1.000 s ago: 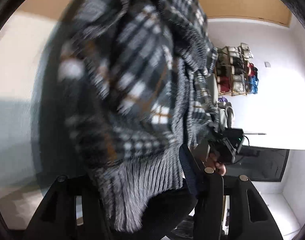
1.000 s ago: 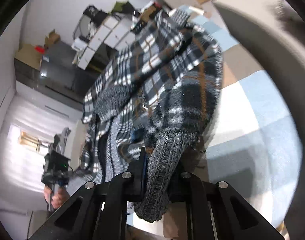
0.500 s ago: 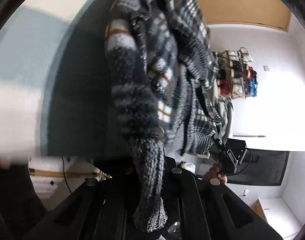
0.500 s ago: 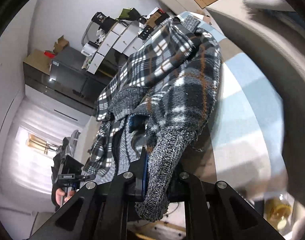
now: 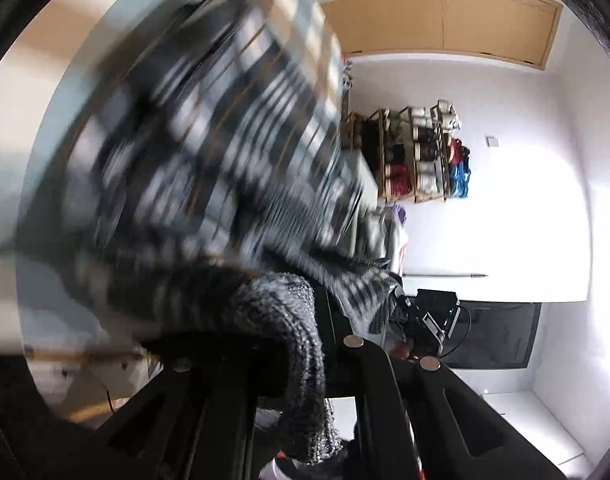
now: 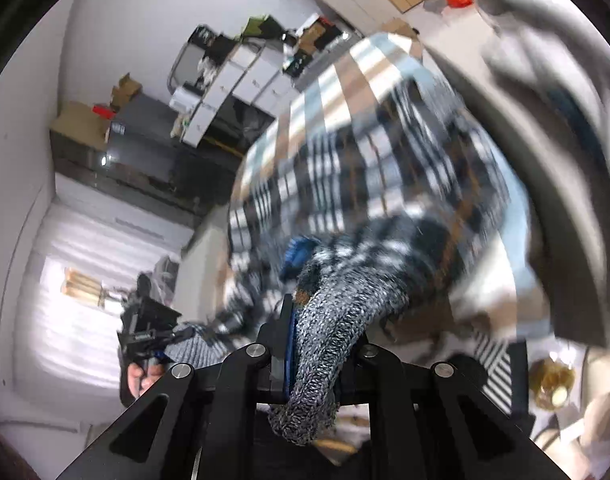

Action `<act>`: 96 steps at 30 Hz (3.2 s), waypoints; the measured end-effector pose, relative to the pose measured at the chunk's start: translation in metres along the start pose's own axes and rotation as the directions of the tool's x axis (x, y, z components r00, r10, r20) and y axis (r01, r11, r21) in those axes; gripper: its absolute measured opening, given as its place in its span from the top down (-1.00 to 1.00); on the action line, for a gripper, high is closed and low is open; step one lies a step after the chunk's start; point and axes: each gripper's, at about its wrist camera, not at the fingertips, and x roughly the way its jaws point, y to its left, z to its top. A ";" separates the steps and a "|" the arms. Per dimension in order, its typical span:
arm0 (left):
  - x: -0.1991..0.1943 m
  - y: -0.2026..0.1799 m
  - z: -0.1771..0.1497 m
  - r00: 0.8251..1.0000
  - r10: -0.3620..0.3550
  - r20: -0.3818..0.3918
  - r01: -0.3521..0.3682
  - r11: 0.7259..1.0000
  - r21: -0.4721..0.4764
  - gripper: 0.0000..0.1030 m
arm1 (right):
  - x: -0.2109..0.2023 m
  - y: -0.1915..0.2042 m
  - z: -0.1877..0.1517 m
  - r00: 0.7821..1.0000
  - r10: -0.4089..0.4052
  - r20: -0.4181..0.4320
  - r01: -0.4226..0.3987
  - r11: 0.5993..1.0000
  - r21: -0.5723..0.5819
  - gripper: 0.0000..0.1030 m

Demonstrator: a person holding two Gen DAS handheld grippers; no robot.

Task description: Fold large clothes

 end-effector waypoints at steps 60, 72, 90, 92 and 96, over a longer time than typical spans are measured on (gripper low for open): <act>0.232 -0.061 0.146 0.516 0.847 -0.127 -0.445 0.392 0.805 0.94 | 0.214 0.030 0.159 0.742 -0.632 -0.222 0.095 0.427 -0.899 -0.40; 0.215 -0.074 0.142 0.586 0.810 0.006 -0.499 0.355 0.791 0.75 | 0.211 0.073 0.143 0.778 -0.616 -0.120 0.074 0.280 -0.957 -0.85; 0.281 -0.042 0.120 0.483 0.876 0.005 -0.345 0.185 0.920 -0.42 | 0.229 0.058 0.131 0.737 -0.648 -0.192 0.018 0.303 -0.953 -0.85; 0.280 -0.051 0.089 0.492 0.869 0.045 -0.347 0.148 0.926 -0.18 | 0.230 0.057 0.134 0.718 -0.660 -0.219 0.011 0.325 -0.946 -0.85; 0.274 -0.053 0.058 0.508 0.861 0.036 -0.371 0.180 0.911 0.71 | 0.227 0.073 0.133 0.751 -0.634 -0.182 0.011 0.288 -0.958 -0.85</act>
